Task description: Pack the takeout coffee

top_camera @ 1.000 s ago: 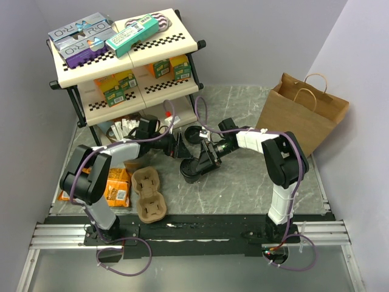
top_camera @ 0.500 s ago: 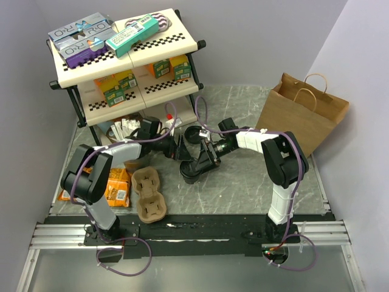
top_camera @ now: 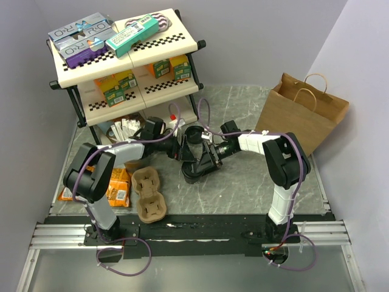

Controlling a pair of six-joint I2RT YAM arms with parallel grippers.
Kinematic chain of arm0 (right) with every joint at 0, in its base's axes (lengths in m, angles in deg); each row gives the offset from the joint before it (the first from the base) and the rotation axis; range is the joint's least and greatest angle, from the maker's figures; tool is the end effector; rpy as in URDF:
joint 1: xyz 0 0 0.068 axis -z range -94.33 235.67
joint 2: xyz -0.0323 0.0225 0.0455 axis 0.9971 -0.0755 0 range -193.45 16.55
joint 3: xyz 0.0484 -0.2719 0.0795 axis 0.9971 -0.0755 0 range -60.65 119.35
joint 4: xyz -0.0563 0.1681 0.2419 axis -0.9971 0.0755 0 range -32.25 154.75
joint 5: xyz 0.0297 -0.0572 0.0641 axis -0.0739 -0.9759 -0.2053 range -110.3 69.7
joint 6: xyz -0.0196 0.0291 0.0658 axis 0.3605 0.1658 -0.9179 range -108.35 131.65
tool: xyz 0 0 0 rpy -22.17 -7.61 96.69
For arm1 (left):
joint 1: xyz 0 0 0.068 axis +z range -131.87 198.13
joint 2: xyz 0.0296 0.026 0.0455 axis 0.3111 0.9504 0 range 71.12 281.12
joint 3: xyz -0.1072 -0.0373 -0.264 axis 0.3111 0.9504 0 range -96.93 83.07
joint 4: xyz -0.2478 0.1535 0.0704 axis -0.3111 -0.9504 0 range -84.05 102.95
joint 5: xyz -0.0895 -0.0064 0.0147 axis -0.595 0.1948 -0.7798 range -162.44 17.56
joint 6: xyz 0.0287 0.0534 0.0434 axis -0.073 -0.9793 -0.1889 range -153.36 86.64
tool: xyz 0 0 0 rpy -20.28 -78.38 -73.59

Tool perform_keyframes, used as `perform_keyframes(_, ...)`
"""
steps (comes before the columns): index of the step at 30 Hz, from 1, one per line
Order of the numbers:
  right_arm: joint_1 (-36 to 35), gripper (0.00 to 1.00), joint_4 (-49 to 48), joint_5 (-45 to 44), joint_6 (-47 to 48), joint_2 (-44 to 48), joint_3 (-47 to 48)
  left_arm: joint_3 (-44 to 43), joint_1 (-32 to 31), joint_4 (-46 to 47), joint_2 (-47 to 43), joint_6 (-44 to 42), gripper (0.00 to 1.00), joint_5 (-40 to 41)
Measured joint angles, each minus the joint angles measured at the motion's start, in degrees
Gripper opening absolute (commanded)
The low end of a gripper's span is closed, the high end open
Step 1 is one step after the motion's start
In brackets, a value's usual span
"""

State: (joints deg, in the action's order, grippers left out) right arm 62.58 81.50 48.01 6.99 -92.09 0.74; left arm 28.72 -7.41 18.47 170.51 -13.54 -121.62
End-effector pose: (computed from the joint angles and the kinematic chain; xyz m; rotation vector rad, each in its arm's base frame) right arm 0.3256 0.2021 0.1170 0.6977 -2.4840 -1.7914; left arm 0.3391 -0.2145 0.1559 0.6060 2.2562 -1.3794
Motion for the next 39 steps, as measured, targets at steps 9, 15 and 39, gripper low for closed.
perform_keyframes(9,1.09,0.93,-7.52,3.1,-3.15,1.46,-3.39,-1.92,0.0,-0.17,1.77,-0.96,0.92,-2.4)
perform_keyframes(15,1.79,0.96,-14.47,4.28,-4.96,6.56,-5.05,-4.66,-0.04,-1.62,2.16,-2.62,0.94,-3.54)
perform_keyframes(39,3.48,0.96,6.03,-6.38,15.56,7.69,7.89,-2.82,-0.35,-24.33,-17.05,-36.13,0.96,2.71)
